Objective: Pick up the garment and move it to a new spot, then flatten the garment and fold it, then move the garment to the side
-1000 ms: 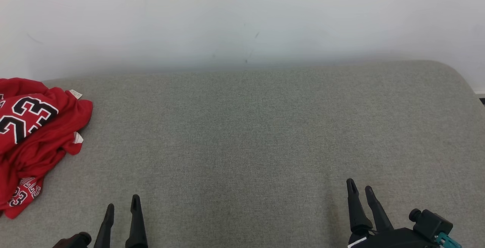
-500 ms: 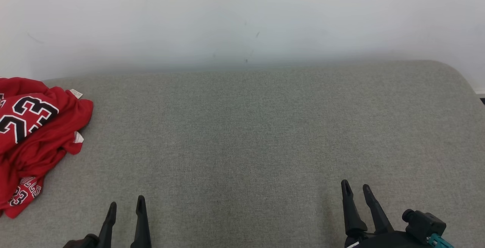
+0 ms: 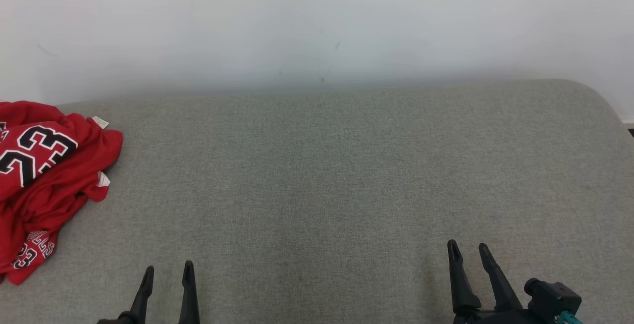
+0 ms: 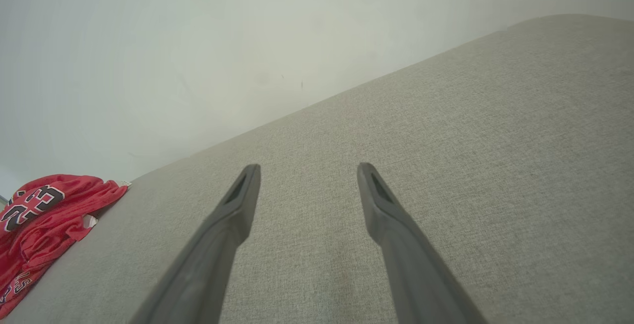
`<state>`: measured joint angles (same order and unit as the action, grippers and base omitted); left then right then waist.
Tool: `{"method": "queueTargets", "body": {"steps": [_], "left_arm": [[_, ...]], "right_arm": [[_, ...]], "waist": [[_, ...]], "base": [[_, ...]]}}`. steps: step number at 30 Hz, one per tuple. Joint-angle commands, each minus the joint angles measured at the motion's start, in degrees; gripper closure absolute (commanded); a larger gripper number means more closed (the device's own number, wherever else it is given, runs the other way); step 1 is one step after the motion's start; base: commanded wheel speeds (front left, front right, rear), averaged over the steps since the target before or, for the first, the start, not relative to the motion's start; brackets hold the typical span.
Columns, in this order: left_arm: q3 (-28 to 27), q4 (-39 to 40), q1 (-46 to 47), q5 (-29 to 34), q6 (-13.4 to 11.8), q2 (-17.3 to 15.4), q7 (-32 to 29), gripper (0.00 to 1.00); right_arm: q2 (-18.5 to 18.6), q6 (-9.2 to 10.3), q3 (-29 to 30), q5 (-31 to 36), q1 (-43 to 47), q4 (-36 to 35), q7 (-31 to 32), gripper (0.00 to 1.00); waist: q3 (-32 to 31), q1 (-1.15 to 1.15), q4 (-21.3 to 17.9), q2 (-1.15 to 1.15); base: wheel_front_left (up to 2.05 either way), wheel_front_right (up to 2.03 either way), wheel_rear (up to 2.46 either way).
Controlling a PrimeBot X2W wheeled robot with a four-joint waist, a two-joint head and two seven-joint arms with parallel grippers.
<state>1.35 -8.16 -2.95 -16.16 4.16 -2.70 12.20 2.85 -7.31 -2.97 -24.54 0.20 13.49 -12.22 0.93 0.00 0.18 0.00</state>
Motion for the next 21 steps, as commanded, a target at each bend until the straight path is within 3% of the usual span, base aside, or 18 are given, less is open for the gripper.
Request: {"method": "queueTargets", "body": {"steps": [1, 21], "left_arm": [[-0.1, 0.4, -0.4, 1.7, 0.2, -0.3, 0.6, 0.00], [-0.3, 0.7, -1.8, 9.1, 0.1, -0.3, 2.8, 0.00]], "right_arm": [[0.0, -0.26, -0.2, 1.6, 0.4, -0.3, -0.6, 0.00], [0.0, -0.27, -0.9, 8.7, 1.1, 0.0, -2.7, 0.00]], "waist": [[0.0, 0.00, 0.0, 0.00], [0.3, 0.00, 0.2, 0.00]], "base": [[0.00, 0.00, 0.00], [0.00, 0.00, 0.00]]}}
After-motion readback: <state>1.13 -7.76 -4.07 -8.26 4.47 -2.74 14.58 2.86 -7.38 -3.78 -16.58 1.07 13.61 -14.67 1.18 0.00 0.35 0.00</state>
